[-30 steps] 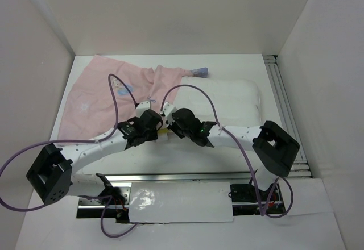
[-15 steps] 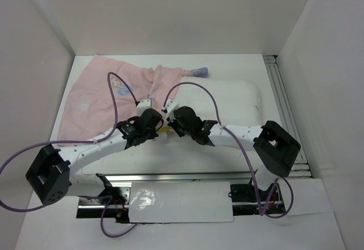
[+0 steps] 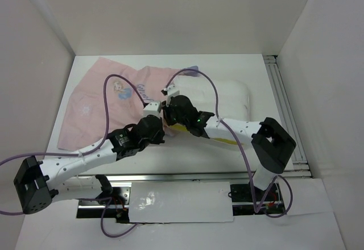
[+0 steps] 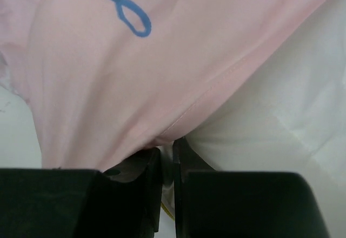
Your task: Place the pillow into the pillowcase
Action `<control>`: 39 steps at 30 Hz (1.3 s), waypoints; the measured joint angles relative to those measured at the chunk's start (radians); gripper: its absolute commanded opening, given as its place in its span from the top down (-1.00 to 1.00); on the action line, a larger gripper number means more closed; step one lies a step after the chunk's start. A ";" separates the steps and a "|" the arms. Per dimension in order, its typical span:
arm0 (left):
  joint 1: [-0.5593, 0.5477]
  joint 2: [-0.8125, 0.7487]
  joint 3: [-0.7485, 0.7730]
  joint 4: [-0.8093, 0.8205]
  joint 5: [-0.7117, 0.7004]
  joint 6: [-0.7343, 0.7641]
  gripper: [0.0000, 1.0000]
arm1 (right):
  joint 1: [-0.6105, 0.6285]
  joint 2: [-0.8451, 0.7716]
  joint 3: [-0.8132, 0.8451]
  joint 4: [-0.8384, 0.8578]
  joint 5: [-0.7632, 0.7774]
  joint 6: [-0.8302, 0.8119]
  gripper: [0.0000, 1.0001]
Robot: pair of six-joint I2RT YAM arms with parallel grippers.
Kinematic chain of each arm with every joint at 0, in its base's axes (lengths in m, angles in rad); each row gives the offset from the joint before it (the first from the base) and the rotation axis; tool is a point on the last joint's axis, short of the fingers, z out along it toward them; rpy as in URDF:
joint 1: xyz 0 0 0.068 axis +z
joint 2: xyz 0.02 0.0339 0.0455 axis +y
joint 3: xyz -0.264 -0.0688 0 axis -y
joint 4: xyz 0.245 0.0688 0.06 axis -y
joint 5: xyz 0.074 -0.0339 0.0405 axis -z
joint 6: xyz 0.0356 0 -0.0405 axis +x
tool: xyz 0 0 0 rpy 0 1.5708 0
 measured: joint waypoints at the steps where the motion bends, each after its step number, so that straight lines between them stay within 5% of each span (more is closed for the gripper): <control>1: -0.006 0.000 0.000 0.002 0.005 0.002 1.00 | -0.003 0.004 0.000 0.010 -0.011 0.020 1.00; 9: -0.051 -0.054 0.000 0.031 0.079 0.035 1.00 | -0.009 0.040 -0.113 0.247 -0.069 0.218 0.95; 10: -0.051 -0.061 0.000 0.032 0.084 0.035 1.00 | -0.010 0.040 -0.140 0.285 -0.078 0.238 0.82; 11: -0.052 -0.064 -0.001 0.029 0.086 0.035 1.00 | -0.011 0.040 -0.169 0.324 -0.086 0.261 0.31; 12: -0.053 -0.064 -0.001 0.025 0.086 0.034 0.99 | -0.013 0.039 -0.192 0.354 -0.094 0.281 0.01; 15: -0.063 -0.053 0.007 -0.024 0.077 0.021 0.62 | -0.021 0.007 -0.234 0.378 -0.126 0.299 -0.64; 27: -0.080 0.035 0.220 -0.189 0.008 -0.033 -0.42 | -0.088 -0.182 -0.181 -0.067 0.122 0.279 -0.85; 29: -0.054 0.061 0.272 -0.221 -0.008 -0.032 -1.00 | -0.122 -0.188 -0.181 -0.128 0.148 0.263 -0.85; 34: 0.126 0.176 0.381 -0.259 -0.023 -0.021 -1.00 | -0.249 -0.214 -0.180 -0.164 0.145 0.168 -0.88; 39: 0.279 0.417 0.571 -0.268 -0.015 0.074 -1.00 | -0.383 -0.202 -0.104 -0.138 -0.039 -0.066 -1.00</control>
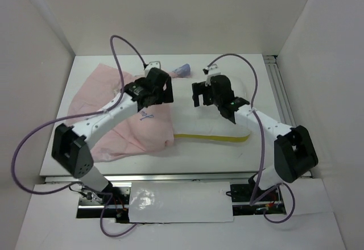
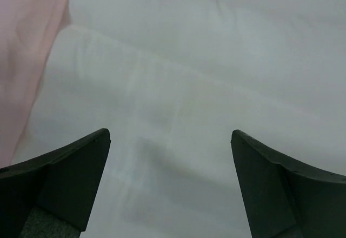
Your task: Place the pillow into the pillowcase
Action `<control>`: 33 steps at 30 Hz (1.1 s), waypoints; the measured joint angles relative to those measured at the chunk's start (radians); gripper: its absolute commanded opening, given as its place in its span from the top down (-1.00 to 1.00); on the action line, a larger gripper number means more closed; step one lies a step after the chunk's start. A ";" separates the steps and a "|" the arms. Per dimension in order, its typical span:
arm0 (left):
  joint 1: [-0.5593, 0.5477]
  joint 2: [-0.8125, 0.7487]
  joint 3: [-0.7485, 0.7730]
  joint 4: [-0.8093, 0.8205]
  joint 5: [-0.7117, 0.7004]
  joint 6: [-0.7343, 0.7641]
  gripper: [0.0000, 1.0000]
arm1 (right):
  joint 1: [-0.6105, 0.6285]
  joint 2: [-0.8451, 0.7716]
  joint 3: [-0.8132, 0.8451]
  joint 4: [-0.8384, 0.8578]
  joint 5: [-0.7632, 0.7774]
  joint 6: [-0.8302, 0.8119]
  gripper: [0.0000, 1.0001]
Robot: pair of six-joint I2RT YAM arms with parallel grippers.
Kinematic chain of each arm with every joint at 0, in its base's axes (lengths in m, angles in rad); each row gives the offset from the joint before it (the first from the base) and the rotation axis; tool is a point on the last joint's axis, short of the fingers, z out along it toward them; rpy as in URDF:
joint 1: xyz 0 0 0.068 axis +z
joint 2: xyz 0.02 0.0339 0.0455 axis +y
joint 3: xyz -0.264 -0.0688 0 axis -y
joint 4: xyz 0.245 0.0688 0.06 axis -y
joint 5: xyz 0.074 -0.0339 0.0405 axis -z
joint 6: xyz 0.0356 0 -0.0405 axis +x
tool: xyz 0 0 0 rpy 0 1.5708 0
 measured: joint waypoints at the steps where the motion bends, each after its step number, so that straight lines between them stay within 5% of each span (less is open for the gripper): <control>1: 0.023 0.055 0.047 0.006 0.003 0.018 -1.00 | -0.021 0.015 0.030 0.004 -0.039 -0.048 -1.00; 15: 0.185 0.728 0.753 0.014 0.021 0.263 -1.00 | -0.159 0.432 0.456 -0.057 -0.482 -0.575 -1.00; 17: 0.188 0.771 0.783 0.019 0.048 0.274 -0.91 | -0.166 0.491 0.508 -0.085 -0.519 -0.603 -1.00; 20: 0.194 0.796 0.786 0.015 0.072 0.295 -0.53 | -0.175 0.577 0.573 -0.108 -0.564 -0.609 -0.93; 21: 0.197 0.797 0.785 0.016 0.080 0.298 -0.19 | -0.181 0.600 0.591 -0.122 -0.583 -0.608 -0.88; 23: 0.209 0.797 0.784 0.032 0.106 0.308 0.27 | -0.189 0.629 0.604 -0.136 -0.618 -0.607 -0.60; 24: 0.218 0.797 0.784 0.040 0.114 0.304 0.89 | -0.190 0.637 0.604 -0.138 -0.634 -0.607 -0.44; 25: 0.227 0.797 0.783 0.050 0.136 0.314 1.00 | -0.191 0.640 0.604 -0.140 -0.645 -0.607 -0.09; 29: 0.257 0.801 0.782 0.083 0.237 0.396 1.00 | -0.184 0.641 0.604 -0.150 -0.650 -0.610 1.00; 33: 0.269 0.803 0.772 0.117 0.312 0.456 1.00 | -0.176 0.636 0.596 -0.145 -0.636 -0.601 1.00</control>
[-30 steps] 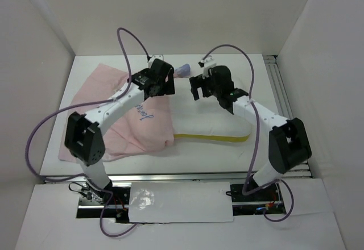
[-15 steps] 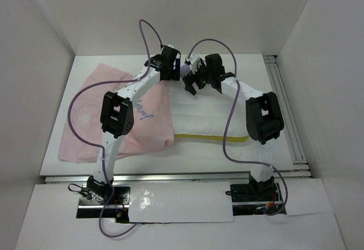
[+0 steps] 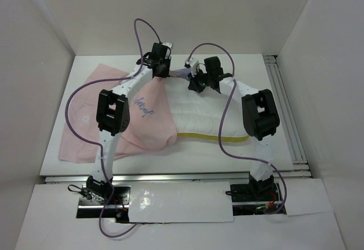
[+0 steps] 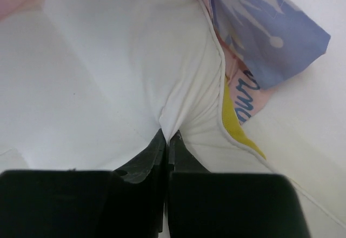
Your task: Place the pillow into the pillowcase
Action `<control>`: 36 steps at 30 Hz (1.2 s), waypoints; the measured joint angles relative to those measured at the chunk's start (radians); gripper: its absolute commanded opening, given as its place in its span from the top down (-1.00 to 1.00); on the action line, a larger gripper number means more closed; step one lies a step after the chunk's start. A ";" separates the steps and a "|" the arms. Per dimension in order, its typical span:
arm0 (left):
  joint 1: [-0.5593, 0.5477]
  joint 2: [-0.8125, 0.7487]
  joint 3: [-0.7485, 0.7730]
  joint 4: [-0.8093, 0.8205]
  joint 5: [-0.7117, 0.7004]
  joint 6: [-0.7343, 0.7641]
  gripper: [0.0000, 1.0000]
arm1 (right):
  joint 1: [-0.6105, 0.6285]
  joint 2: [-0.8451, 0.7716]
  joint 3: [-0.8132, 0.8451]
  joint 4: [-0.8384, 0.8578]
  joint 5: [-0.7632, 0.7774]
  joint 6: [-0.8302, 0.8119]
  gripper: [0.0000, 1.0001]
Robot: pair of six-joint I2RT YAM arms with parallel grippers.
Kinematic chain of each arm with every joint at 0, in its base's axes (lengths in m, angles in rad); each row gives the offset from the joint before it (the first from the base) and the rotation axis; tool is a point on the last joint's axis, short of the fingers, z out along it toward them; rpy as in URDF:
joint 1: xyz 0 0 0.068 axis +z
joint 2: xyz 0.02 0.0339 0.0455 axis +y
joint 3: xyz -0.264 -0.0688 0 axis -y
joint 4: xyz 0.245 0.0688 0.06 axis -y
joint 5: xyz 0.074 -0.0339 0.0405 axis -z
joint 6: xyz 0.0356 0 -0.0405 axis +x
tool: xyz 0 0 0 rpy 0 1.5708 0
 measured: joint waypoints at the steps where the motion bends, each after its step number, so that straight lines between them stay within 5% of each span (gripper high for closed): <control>1: -0.001 -0.003 -0.007 0.007 0.018 0.007 1.00 | 0.001 -0.008 -0.011 0.010 0.004 0.006 1.00; 17: -0.167 -0.351 -0.076 0.035 0.135 0.016 1.00 | 0.066 -0.513 -0.407 0.340 -0.043 0.263 1.00; 33: -0.187 -0.328 -0.071 0.051 0.307 -0.039 1.00 | 0.136 -0.406 -0.511 0.859 -0.025 0.490 0.98; 34: -0.183 -0.321 -0.071 0.054 0.307 -0.039 1.00 | 0.136 -0.398 -0.511 0.866 -0.013 0.492 0.59; 36: -0.179 -0.307 -0.071 0.051 0.307 -0.040 1.00 | 0.134 -0.385 -0.511 0.860 0.016 0.502 0.13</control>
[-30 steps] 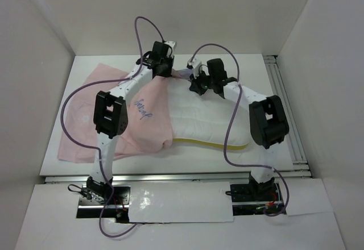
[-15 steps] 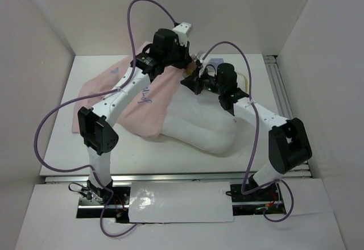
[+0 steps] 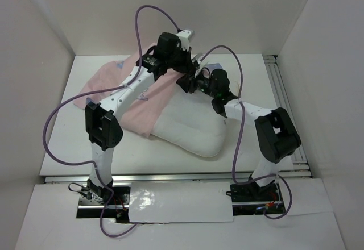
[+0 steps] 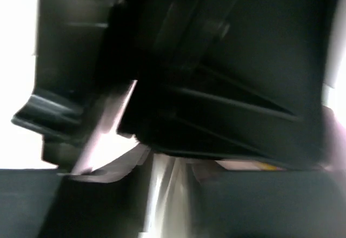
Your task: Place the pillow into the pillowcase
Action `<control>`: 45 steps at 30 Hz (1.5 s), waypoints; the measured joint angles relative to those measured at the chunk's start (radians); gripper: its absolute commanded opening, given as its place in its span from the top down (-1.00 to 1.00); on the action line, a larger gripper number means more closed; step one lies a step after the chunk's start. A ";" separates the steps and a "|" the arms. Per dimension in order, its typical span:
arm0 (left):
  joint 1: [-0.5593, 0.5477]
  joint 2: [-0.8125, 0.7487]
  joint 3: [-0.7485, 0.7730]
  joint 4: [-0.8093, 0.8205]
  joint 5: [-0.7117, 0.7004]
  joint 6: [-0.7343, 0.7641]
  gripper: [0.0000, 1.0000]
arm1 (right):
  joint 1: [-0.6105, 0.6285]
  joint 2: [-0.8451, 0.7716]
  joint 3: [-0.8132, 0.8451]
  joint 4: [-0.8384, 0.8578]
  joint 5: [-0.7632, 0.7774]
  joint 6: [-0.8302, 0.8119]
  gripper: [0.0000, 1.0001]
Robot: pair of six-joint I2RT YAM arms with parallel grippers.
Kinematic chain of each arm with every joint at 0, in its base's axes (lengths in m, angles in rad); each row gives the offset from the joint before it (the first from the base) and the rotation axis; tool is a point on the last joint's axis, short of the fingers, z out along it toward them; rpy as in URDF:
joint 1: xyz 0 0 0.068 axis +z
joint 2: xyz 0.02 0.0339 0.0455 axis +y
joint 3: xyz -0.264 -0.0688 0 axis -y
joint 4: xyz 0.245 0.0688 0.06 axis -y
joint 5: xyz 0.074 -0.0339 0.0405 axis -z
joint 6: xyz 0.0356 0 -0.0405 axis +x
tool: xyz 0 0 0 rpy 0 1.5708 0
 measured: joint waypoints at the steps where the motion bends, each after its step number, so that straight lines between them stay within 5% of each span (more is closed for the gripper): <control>1: 0.000 0.004 0.000 0.000 0.000 -0.005 0.85 | -0.006 0.002 0.000 -0.008 0.014 0.003 -0.11; 2: 0.000 0.010 0.005 -0.011 -0.001 -0.008 0.26 | -0.013 0.002 0.000 -0.021 0.042 0.006 -0.47; 4: -0.002 0.032 0.029 0.006 -0.023 -0.014 -0.69 | -0.015 0.000 0.002 -0.072 0.087 0.022 -0.85; 6: 0.004 0.050 0.047 0.010 -0.061 -0.032 -0.99 | -0.010 -0.016 -0.001 -0.121 0.146 0.018 -1.00; 16: -0.006 -0.021 -0.091 -0.028 -0.053 -0.067 -0.96 | 0.007 -0.242 -0.047 -0.572 0.420 -0.017 -1.00; 20: 0.016 -0.278 -0.458 0.013 -0.128 -0.084 -0.96 | 0.096 -0.304 -0.093 -0.727 0.532 -0.029 -1.00; 24: 0.018 -0.718 -0.928 0.049 -0.263 -0.166 -0.98 | 0.302 -0.308 -0.093 -0.836 0.640 -0.057 -1.00; 26: 0.000 -0.926 -1.090 0.036 -0.336 -0.238 -0.79 | 0.395 -0.308 -0.096 -0.873 0.666 -0.065 -1.00; 29: -0.025 -1.124 -1.264 0.002 -0.405 -0.326 -0.79 | 0.495 -0.308 -0.124 -0.900 0.682 -0.080 -1.00; 37: -0.112 -1.201 -1.508 -0.068 -0.457 -0.468 -0.85 | 0.532 -0.279 -0.197 -0.923 0.698 -0.108 -1.00; 40: -0.118 -1.130 -1.507 -0.030 -0.473 -0.465 -0.85 | 0.532 -0.243 -0.197 -0.912 0.736 -0.103 -0.57; 42: -0.122 -1.042 -1.499 0.001 -0.496 -0.464 -0.85 | 0.532 -0.222 -0.198 -0.898 0.767 -0.096 0.05; 45: -0.124 -0.929 -1.482 0.044 -0.529 -0.460 -0.71 | 0.527 -0.219 -0.201 -0.875 0.799 -0.080 0.38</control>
